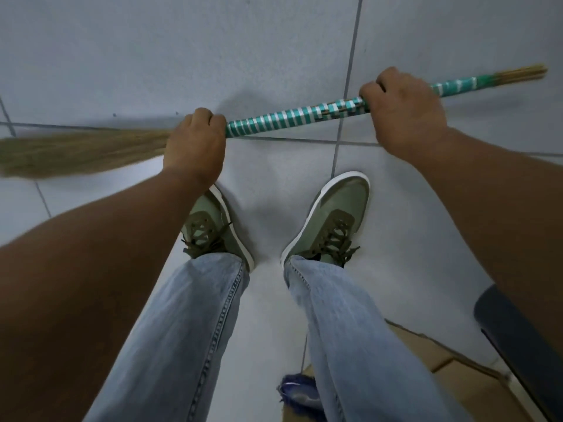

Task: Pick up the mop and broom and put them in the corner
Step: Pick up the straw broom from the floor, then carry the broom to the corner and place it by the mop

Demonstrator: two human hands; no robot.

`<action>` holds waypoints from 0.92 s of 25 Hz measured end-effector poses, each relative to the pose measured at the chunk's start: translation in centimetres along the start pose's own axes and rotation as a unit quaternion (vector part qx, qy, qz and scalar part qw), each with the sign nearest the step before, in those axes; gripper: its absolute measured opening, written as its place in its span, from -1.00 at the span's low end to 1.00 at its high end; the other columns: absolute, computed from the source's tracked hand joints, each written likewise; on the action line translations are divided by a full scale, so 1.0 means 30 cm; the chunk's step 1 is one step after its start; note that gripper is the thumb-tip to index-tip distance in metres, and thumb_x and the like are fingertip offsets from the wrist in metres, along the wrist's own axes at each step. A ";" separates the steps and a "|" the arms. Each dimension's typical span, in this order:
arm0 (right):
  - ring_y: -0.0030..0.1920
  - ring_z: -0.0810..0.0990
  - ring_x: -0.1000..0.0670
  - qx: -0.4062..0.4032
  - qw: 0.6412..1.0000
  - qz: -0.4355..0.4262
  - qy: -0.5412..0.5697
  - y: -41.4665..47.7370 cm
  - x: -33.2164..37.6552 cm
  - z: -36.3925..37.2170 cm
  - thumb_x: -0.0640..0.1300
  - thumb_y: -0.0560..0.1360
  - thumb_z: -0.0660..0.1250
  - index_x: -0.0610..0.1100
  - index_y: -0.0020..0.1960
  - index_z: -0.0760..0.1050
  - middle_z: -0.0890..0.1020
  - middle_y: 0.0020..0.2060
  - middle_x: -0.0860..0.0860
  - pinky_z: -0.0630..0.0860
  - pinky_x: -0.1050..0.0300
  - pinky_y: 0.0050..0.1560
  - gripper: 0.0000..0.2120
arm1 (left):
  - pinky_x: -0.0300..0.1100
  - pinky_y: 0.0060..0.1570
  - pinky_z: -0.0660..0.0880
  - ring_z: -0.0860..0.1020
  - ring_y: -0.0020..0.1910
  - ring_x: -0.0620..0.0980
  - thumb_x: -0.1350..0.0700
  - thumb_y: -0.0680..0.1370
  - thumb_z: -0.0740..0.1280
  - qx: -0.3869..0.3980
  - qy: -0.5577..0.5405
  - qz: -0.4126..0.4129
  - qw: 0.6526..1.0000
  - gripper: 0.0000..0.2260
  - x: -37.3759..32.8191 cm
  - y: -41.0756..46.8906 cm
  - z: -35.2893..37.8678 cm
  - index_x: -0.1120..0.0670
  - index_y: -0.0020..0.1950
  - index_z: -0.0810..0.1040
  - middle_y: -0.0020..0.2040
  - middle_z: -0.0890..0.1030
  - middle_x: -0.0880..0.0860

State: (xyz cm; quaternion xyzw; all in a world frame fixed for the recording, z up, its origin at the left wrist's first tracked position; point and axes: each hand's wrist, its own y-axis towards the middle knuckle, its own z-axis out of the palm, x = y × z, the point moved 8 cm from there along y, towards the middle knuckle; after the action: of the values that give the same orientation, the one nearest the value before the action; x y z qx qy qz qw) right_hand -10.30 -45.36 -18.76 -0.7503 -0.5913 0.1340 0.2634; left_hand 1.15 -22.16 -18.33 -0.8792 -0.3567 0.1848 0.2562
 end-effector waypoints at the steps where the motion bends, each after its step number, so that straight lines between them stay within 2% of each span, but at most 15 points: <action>1: -0.13 0.45 -0.34 0.002 1.000 0.004 0.003 -0.034 0.002 -0.046 -0.37 0.43 0.26 -0.32 0.10 0.41 0.45 -0.01 -0.36 0.37 -0.19 -0.16 -0.75 | 0.10 -0.16 0.45 0.46 -0.09 0.26 0.32 0.50 0.26 -0.004 0.005 0.008 1.000 -0.79 -0.006 -0.010 -0.055 0.27 0.13 0.41 0.02 0.49 0.31; 6: -0.26 0.42 -0.22 -0.010 0.998 0.063 0.006 -0.238 -0.017 -0.355 -0.31 0.39 0.34 -0.24 0.03 0.39 0.45 -0.08 -0.27 0.33 -0.06 -0.29 -0.76 | 0.13 -0.16 0.40 0.45 -0.16 0.30 0.36 0.47 0.22 -0.039 0.033 0.087 0.995 -0.81 -0.088 -0.116 -0.419 0.29 0.07 0.43 -0.06 0.52 0.33; 9: -0.31 0.31 -0.12 -0.051 0.996 0.074 -0.006 -0.359 -0.016 -0.621 -0.25 0.41 0.34 -0.20 0.00 0.40 0.47 -0.13 -0.22 0.30 0.00 -0.33 -0.80 | 0.18 -0.01 0.41 0.46 -0.08 0.32 0.36 0.44 0.21 -0.078 0.048 0.116 0.989 -0.74 -0.137 -0.210 -0.696 0.28 0.13 0.42 -0.02 0.52 0.32; 12: -0.33 0.42 -0.16 -0.105 0.992 0.071 -0.017 -0.519 -0.004 -0.918 -0.25 0.41 0.26 -0.19 0.00 0.44 0.52 -0.19 -0.19 0.26 0.02 -0.35 -0.84 | 0.16 0.00 0.39 0.47 -0.07 0.30 0.30 0.45 0.20 -0.115 0.060 0.145 0.981 -0.70 -0.195 -0.336 -0.987 0.27 0.19 0.42 0.00 0.53 0.30; 15: -0.32 0.50 -0.21 -0.167 0.982 0.090 -0.003 -0.744 0.005 -1.214 -0.25 0.42 0.23 -0.19 0.03 0.49 0.58 -0.21 -0.18 0.34 -0.01 -0.34 -0.80 | 0.08 -0.08 0.39 0.47 -0.16 0.22 0.18 0.46 0.20 -0.138 0.083 0.171 0.972 -0.73 -0.286 -0.492 -1.288 0.20 0.13 0.46 -0.07 0.54 0.22; 17: -0.26 0.55 -0.23 -0.207 0.974 0.095 0.016 -0.895 0.026 -1.373 -0.24 0.43 0.17 -0.20 0.04 0.52 0.62 -0.18 -0.18 0.42 -0.05 -0.28 -0.77 | 0.06 -0.14 0.40 0.46 -0.23 0.18 0.17 0.45 0.27 -0.151 0.107 0.171 0.968 -0.85 -0.345 -0.596 -1.471 0.16 0.00 0.47 -0.15 0.53 0.17; 19: -0.08 0.59 -0.25 -0.233 0.966 0.108 0.027 -1.025 0.036 -1.479 -0.25 0.44 0.14 -0.22 0.09 0.51 0.63 -0.03 -0.20 0.49 -0.10 -0.13 -0.72 | 0.04 -0.17 0.38 0.44 -0.26 0.16 0.23 0.45 0.28 -0.162 0.126 0.176 0.963 -0.92 -0.408 -0.679 -1.608 0.15 -0.08 0.46 -0.20 0.52 0.15; 21: 0.14 0.55 -0.29 -0.238 0.962 0.133 0.030 -1.151 0.037 -1.565 -0.33 0.43 0.20 -0.27 0.18 0.49 0.58 0.15 -0.26 0.48 -0.20 0.07 -0.67 | 0.01 -0.14 0.36 0.44 -0.24 0.14 0.26 0.45 0.24 -0.181 0.144 0.187 0.955 -0.91 -0.472 -0.765 -1.733 0.14 -0.07 0.46 -0.19 0.52 0.13; 23: 0.27 0.46 -0.31 -0.242 0.955 0.167 0.033 -1.275 0.031 -1.646 -0.39 0.42 0.24 -0.29 0.24 0.46 0.51 0.26 -0.28 0.41 -0.26 0.20 -0.62 | 0.00 -0.13 0.36 0.43 -0.23 0.13 0.28 0.46 0.22 -0.210 0.151 0.213 0.942 -0.89 -0.541 -0.843 -1.850 0.14 -0.06 0.46 -0.18 0.52 0.12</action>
State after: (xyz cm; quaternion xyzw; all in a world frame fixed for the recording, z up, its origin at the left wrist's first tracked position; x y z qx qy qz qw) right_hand -15.98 -49.97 43.29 -0.8837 -0.4633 0.0044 0.0668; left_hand 4.87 -36.03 43.11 -0.9861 -0.1484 0.0210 0.0712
